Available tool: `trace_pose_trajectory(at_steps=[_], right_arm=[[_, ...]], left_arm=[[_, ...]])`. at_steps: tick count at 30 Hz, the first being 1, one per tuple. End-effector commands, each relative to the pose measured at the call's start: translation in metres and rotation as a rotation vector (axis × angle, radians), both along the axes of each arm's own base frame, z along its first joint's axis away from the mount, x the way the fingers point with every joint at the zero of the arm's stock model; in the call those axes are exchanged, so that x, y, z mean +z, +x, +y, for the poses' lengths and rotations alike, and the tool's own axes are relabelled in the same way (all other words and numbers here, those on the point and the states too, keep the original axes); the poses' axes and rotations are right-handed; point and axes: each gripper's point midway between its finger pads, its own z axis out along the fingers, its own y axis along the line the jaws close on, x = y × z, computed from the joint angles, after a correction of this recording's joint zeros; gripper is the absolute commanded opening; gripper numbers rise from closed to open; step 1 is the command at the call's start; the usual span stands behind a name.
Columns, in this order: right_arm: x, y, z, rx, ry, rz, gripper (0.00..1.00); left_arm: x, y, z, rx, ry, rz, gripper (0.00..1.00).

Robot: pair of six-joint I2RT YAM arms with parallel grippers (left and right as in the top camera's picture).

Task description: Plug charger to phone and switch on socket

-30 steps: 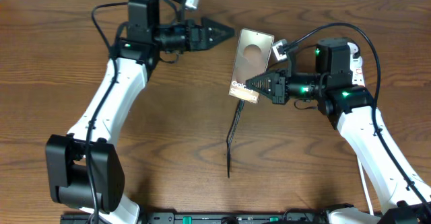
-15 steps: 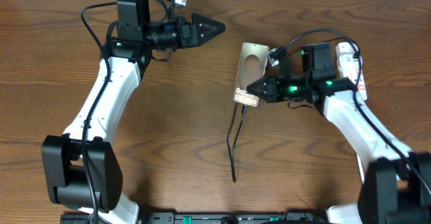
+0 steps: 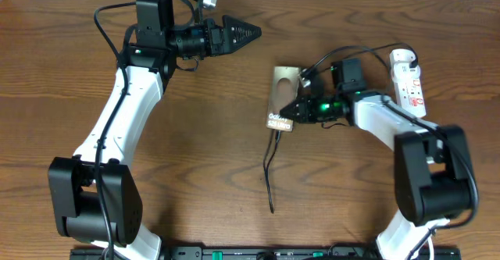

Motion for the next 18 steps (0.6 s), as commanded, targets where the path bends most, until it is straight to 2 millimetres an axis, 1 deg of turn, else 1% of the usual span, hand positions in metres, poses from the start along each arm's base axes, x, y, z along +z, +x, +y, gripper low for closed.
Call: trace_pose_trajectory(at_steps=[1, 8, 10, 12, 14, 18], right_arm=[[-0.003, -0.006, 0.017, 0.058, 0.033, -0.015, 0.01], [-0.012, 0.001, 0.039, 0.014, 0.063, 0.024, 0.02], [-0.016, 0.006, 0.041, -0.011, 0.045, 0.02, 0.02], [-0.014, 0.006, 0.045, -0.025, 0.055, 0.035, 0.01], [-0.008, 0.002, 0.051, -0.037, 0.102, 0.102, 0.01], [0.012, -0.003, 0.062, -0.008, 0.223, 0.165, 0.01]], left_arm=[[0.014, -0.002, 0.001, 0.001, -0.001, -0.045, 0.95], [0.014, -0.002, 0.001, 0.001, -0.001, -0.045, 0.95], [0.014, -0.002, 0.001, 0.001, -0.001, -0.045, 0.95], [0.014, -0.002, 0.001, 0.001, -0.001, -0.045, 0.95], [0.014, -0.002, 0.001, 0.001, -0.001, -0.045, 0.95], [0.014, -0.002, 0.001, 0.001, -0.001, -0.045, 0.95]])
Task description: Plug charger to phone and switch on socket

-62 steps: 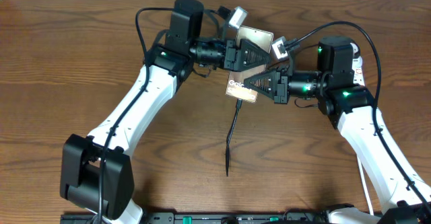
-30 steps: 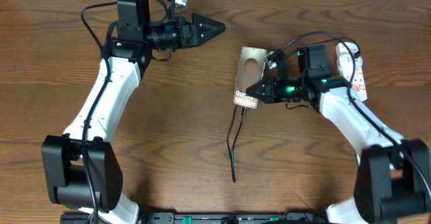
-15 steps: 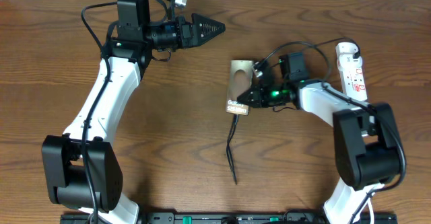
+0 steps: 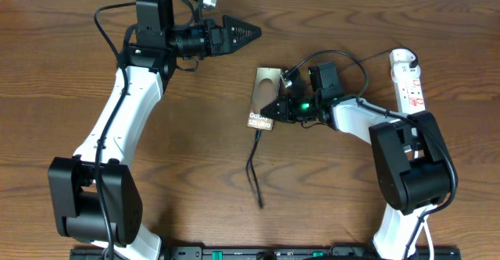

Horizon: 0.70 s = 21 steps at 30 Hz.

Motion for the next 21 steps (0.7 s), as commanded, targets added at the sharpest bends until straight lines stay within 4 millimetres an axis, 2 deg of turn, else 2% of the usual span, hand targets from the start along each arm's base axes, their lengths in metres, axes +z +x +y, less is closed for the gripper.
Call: trace_pose_trajectory(at_steps=[1, 4, 7, 13, 21], right_arm=[[0.025, -0.012, 0.017, 0.052, 0.148, 0.09, 0.01], [0.044, -0.014, 0.024, 0.083, 0.237, 0.106, 0.01], [0.051, -0.004, 0.026, 0.068, 0.253, 0.061, 0.01], [0.028, 0.026, 0.016, -0.066, 0.096, -0.075, 0.01], [0.017, 0.022, 0.031, -0.041, 0.017, -0.158, 0.03]], left_arm=[[0.014, -0.002, 0.001, 0.001, -0.001, -0.046, 0.95], [0.014, -0.002, 0.001, 0.001, -0.001, -0.046, 0.95], [0.014, -0.002, 0.001, 0.001, -0.001, -0.046, 0.95], [0.014, -0.002, 0.001, 0.001, -0.001, -0.046, 0.95], [0.014, -0.002, 0.001, 0.001, -0.001, -0.046, 0.95]])
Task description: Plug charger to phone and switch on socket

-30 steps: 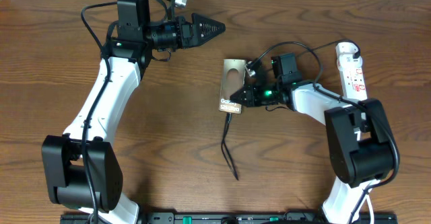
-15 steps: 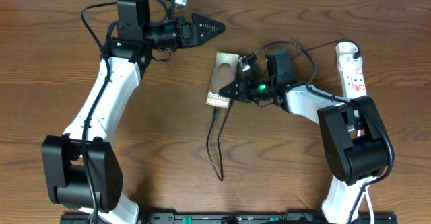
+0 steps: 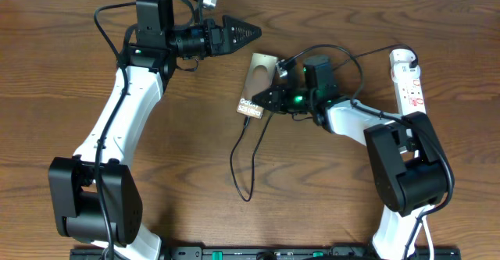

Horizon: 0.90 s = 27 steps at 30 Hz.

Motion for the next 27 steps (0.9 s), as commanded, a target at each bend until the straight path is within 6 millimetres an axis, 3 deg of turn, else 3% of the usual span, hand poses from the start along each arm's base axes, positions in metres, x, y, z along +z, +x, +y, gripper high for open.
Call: trace_pose_trajectory(at_steps=[1, 8, 19, 27], right_arm=[[-0.004, -0.001, 0.009, 0.027, -0.049, -0.08, 0.03], [-0.022, 0.002, 0.006, -0.022, -0.165, -0.099, 0.03], [-0.029, 0.003, 0.004, -0.025, -0.216, -0.131, 0.07], [-0.049, -0.007, 0.01, 0.018, -0.247, -0.125, 0.06]], left_arm=[[0.014, -0.002, 0.001, 0.001, -0.001, -0.045, 0.95], [0.014, -0.002, 0.001, 0.001, -0.001, -0.045, 0.95], [0.014, -0.002, 0.001, 0.001, -0.001, -0.045, 0.95], [0.014, -0.002, 0.001, 0.001, -0.001, -0.045, 0.96]])
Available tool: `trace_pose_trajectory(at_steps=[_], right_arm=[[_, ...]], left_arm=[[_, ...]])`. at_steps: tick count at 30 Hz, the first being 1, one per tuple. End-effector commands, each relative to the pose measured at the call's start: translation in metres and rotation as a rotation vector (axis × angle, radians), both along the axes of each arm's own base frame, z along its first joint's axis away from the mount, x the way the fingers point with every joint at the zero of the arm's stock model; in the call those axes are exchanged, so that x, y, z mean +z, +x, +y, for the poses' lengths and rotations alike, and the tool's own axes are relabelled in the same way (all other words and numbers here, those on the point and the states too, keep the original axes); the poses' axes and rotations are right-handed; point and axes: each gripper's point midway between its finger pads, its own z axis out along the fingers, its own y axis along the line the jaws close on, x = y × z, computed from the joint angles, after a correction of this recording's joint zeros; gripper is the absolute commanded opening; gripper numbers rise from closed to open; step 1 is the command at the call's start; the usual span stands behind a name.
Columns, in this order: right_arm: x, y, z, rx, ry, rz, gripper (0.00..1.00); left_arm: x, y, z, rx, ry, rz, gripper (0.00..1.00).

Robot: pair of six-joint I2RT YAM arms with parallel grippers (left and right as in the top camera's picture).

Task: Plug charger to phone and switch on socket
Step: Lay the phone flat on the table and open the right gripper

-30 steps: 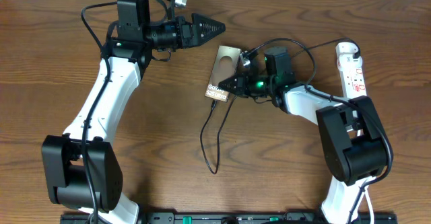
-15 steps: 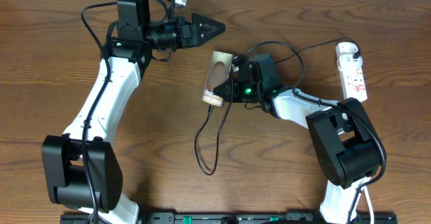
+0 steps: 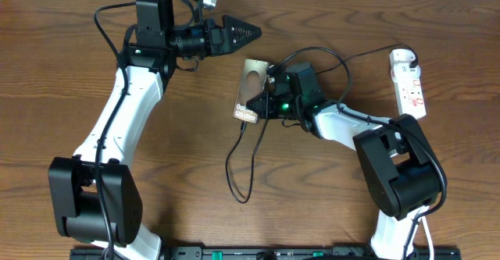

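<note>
The phone (image 3: 250, 88) lies slightly tilted at the table's centre, showing a shiny brown face with white lettering at its near end. A black charger cable (image 3: 234, 166) runs from that near end and curls toward the front edge. My right gripper (image 3: 263, 108) reaches in from the right and is closed on the phone's lower right edge. The white socket strip (image 3: 409, 80) lies at the far right, away from both grippers. My left gripper (image 3: 248, 33) hovers behind the phone, pointing right, with its fingers shut and nothing in them.
A black lead (image 3: 344, 55) loops over the right arm toward the socket strip. The left arm's white links (image 3: 125, 119) stretch along the left side. The table's far edge runs just behind the left gripper.
My right gripper has moved the phone a little further left and slightly toward the back, and the cable tail has followed. The left arm has not moved.
The phone began right of centre with my right gripper at its lower edge and the cable trailing straight down. At each later moment phone, gripper and cable stood further left, ending just below the motionless left gripper.
</note>
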Motion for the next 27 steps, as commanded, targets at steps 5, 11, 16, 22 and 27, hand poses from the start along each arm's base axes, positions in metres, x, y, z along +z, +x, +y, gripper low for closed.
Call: trace_pose_trajectory(at_steps=[5, 11, 16, 22, 27], right_arm=[[-0.034, -0.003, -0.003, 0.011, -0.09, 0.0, 0.07], [-0.039, -0.003, -0.009, -0.011, -0.123, 0.01, 0.11], [-0.046, -0.007, -0.013, -0.018, -0.151, 0.041, 0.21], [-0.056, -0.008, -0.025, -0.054, -0.217, 0.059, 0.24], [-0.056, -0.008, -0.025, -0.045, -0.221, 0.049, 0.39]], left_arm=[[0.014, -0.002, 0.001, 0.001, -0.001, -0.046, 0.96], [0.014, -0.002, 0.001, 0.001, -0.001, -0.046, 0.96], [0.014, -0.002, 0.001, 0.001, -0.001, -0.046, 0.96], [0.014, -0.002, 0.001, 0.001, -0.001, -0.046, 0.96], [0.014, -0.002, 0.001, 0.001, -0.001, -0.046, 0.96]])
